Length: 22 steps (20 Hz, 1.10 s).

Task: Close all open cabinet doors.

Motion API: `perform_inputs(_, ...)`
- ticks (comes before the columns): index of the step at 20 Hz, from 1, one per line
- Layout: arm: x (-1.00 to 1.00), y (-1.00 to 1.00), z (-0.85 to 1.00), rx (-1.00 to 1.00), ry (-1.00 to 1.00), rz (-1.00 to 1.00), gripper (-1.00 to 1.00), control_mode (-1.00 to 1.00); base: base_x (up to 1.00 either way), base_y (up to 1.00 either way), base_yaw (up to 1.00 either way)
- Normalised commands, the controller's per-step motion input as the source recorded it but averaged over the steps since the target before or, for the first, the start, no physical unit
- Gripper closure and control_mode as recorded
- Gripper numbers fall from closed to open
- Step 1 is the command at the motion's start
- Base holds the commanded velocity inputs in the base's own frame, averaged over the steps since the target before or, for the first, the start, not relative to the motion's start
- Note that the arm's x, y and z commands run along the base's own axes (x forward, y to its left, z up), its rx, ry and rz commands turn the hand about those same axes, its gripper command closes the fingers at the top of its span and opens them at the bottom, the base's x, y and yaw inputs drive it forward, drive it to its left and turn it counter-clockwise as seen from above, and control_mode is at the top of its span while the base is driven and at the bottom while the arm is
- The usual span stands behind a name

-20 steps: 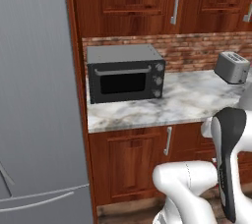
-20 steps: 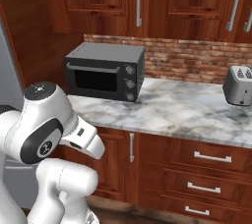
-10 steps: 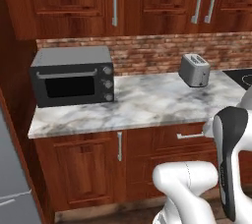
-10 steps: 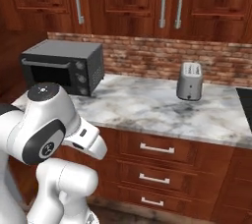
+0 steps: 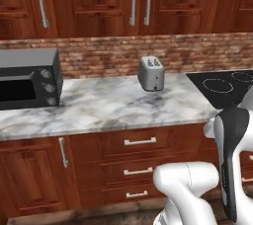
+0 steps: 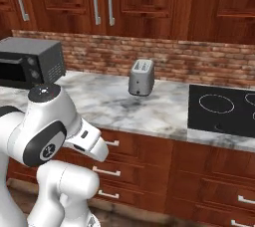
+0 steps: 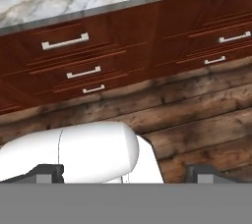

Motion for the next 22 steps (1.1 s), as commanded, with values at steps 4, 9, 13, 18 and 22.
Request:
perform_inputs(4,0.00,0.00,0.00,0.00,0.00,0.00,-1.00,1.00,-0.03,-0.99,0.03)
perform_inputs(9,0.00,0.00,0.00,0.00,0.00,0.00,-1.00,1.00,0.00,-0.97,0.03)
perform_inputs(13,0.00,0.00,0.00,0.00,0.00,0.00,-1.00,1.00,0.00,-0.96,0.03)
perform_inputs(18,0.00,0.00,0.00,0.00,0.00,0.00,-1.00,1.00,0.00,-0.93,0.03)
perform_inputs(22,0.00,0.00,0.00,0.00,0.00,0.00,-1.00,1.00,0.00,-0.91,0.04)
